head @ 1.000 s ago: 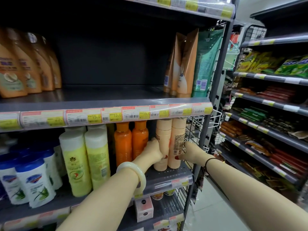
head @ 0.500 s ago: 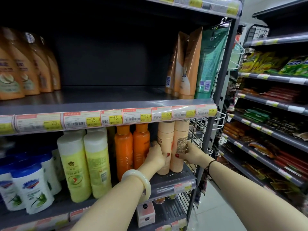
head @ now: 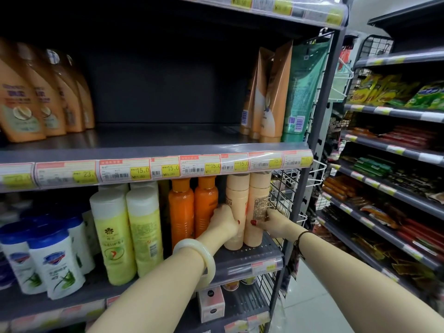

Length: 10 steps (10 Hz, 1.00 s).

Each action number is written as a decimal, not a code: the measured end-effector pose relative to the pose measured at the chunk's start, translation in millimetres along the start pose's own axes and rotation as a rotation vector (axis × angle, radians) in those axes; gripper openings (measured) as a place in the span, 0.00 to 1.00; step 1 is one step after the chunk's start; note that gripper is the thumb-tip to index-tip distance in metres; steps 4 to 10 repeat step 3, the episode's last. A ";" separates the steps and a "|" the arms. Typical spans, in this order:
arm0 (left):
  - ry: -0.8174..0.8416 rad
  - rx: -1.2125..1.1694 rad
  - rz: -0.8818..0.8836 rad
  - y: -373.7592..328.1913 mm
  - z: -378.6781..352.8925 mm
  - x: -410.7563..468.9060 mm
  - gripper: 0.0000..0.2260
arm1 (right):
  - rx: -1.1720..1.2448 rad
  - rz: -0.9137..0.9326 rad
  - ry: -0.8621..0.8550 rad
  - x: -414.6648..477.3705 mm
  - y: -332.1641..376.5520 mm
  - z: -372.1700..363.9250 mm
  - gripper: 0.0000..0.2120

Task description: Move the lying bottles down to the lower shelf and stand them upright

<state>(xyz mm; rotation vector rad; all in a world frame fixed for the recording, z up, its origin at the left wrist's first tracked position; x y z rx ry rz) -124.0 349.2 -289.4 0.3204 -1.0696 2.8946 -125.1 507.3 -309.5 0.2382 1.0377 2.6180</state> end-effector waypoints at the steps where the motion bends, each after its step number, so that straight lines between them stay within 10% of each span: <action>1: 0.061 0.049 -0.034 -0.4 12.7 -0.7 0.14 | -0.119 0.026 0.014 -6.6 7.7 1.1 0.14; 3: 0.327 0.155 -0.061 13.3 53.7 -11.6 0.12 | -0.379 0.025 0.205 -27.6 39.8 1.5 0.12; 10: 0.327 0.155 -0.061 13.3 53.7 -11.6 0.12 | -0.379 0.025 0.205 -27.6 39.8 1.5 0.12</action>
Point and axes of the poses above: each hand's wrist, its own x-axis towards the middle knuckle, its own z-axis out of the back of the hand, y = z × x, the point moved 1 cm from there along x, towards the middle knuckle, and after that the axes turned 15 degrees about -y, right-handed, at the moved point
